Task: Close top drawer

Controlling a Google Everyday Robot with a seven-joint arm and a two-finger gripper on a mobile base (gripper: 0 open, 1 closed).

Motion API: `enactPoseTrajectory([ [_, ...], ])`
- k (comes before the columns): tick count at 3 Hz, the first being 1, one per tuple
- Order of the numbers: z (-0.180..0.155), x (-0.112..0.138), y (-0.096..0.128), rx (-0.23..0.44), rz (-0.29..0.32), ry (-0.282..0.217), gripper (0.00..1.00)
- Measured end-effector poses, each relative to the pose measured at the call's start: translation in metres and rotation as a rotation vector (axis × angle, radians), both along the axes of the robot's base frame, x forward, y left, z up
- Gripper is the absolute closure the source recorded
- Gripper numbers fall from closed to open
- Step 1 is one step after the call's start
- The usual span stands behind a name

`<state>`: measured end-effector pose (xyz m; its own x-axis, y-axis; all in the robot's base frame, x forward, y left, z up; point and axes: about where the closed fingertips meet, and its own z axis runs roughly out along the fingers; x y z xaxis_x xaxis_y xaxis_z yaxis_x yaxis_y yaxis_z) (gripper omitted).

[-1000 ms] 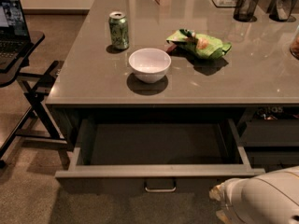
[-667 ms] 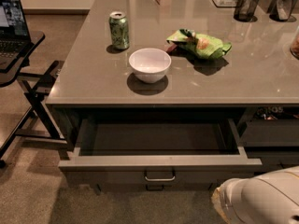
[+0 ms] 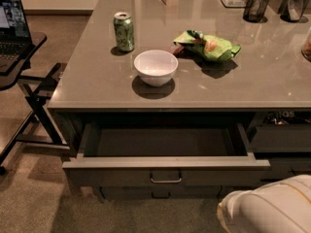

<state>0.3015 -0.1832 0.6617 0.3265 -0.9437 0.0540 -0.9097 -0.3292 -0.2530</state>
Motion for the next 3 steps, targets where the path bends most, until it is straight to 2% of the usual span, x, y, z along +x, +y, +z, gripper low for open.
enactPoseTrajectory([
  [1, 0.0036, 0.0018, -0.0048, -0.073, 0.057, -0.009, 0.28],
  [2, 0.0043, 0.0038, -0.0099, -0.091, 0.045, -0.017, 0.04],
  [3, 0.0043, 0.0038, -0.0099, -0.091, 0.045, -0.017, 0.0],
])
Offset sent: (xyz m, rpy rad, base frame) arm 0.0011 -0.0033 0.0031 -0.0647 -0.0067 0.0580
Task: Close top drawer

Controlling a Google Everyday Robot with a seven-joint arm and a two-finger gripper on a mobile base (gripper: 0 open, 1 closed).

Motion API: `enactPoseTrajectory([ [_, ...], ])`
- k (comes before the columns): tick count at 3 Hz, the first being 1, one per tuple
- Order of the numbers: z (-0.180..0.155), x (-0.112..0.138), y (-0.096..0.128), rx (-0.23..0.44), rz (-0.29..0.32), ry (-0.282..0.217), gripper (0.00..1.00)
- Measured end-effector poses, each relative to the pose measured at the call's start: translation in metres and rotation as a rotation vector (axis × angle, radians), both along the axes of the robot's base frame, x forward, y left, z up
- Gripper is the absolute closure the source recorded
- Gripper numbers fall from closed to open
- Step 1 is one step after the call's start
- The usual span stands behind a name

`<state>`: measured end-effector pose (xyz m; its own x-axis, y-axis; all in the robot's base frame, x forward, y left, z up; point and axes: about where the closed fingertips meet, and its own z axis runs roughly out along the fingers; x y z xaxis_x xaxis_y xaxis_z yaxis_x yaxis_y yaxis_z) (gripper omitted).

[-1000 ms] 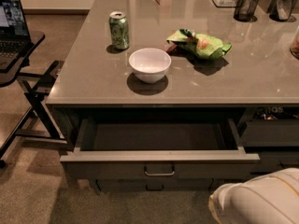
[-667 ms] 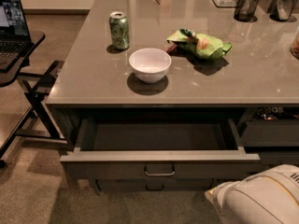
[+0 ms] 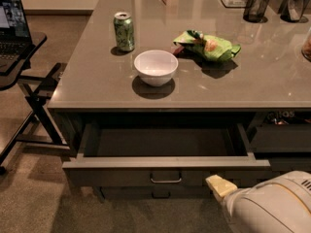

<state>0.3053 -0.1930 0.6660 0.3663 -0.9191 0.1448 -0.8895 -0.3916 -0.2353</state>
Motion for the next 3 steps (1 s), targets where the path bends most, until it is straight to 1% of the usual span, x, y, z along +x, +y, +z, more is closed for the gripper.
enactPoseTrajectory([
  [1, 0.0, 0.0, 0.0, 0.0, 0.0, 0.0, 0.0],
  [2, -0.001, 0.004, 0.0, 0.059, 0.011, 0.011, 0.18],
  [3, -0.001, 0.023, -0.043, 0.268, -0.143, -0.003, 0.41],
])
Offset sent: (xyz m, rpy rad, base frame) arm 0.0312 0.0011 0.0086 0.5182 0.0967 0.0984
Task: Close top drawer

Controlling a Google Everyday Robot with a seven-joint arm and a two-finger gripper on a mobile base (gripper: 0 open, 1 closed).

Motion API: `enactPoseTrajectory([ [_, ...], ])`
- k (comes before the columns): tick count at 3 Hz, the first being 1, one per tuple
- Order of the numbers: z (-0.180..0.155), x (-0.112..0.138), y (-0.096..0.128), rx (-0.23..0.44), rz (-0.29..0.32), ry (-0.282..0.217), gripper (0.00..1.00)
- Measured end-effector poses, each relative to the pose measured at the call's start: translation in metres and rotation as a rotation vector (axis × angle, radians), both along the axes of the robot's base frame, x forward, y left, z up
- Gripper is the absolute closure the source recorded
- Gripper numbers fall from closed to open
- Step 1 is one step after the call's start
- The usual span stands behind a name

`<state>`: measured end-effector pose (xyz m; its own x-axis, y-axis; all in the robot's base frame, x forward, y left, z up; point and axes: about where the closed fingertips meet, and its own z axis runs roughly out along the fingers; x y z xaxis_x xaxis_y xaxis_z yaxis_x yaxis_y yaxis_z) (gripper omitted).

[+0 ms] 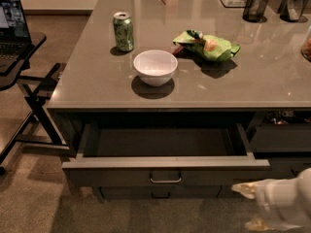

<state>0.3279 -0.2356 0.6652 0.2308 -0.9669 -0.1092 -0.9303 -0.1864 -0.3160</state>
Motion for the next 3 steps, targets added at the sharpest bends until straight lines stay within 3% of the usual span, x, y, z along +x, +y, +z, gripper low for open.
enactPoseTrajectory([
  [1, 0.001, 0.022, -0.005, 0.098, -0.023, -0.025, 0.38],
  [2, 0.001, 0.022, -0.005, 0.098, -0.022, -0.025, 0.14],
  [3, -0.001, -0.008, -0.004, -0.024, 0.033, -0.006, 0.0],
])
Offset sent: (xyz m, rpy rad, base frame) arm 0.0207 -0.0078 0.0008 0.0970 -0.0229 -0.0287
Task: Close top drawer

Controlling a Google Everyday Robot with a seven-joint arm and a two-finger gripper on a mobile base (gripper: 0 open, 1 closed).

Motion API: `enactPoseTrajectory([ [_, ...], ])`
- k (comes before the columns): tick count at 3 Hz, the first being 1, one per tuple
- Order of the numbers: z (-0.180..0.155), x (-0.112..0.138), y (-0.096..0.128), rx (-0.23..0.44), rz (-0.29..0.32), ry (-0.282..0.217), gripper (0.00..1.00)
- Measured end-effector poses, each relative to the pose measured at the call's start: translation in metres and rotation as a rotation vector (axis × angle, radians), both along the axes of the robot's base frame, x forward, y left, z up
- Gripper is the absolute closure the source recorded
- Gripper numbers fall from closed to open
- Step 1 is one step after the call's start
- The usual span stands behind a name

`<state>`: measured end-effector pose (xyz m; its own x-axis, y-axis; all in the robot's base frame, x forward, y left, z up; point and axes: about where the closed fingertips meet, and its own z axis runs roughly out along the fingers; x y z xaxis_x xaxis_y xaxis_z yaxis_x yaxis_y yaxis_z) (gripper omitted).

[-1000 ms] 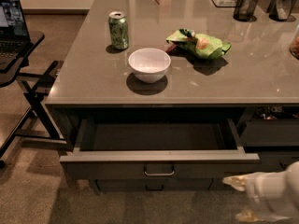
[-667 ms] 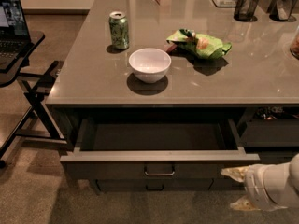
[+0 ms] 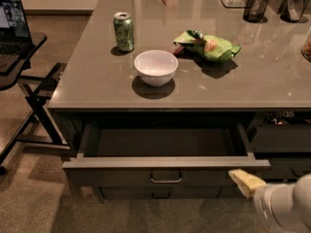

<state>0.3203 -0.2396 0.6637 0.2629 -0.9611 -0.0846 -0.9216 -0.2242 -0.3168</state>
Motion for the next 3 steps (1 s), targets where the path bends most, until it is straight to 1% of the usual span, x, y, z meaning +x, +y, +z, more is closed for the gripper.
enactPoseTrajectory([
  [1, -0.0021, -0.014, -0.0063, -0.049, 0.018, 0.009, 0.0],
  [2, -0.0019, -0.0135, -0.006, -0.047, 0.017, 0.008, 0.0],
  [3, -0.0049, -0.0057, -0.0006, 0.045, 0.039, 0.041, 0.0],
])
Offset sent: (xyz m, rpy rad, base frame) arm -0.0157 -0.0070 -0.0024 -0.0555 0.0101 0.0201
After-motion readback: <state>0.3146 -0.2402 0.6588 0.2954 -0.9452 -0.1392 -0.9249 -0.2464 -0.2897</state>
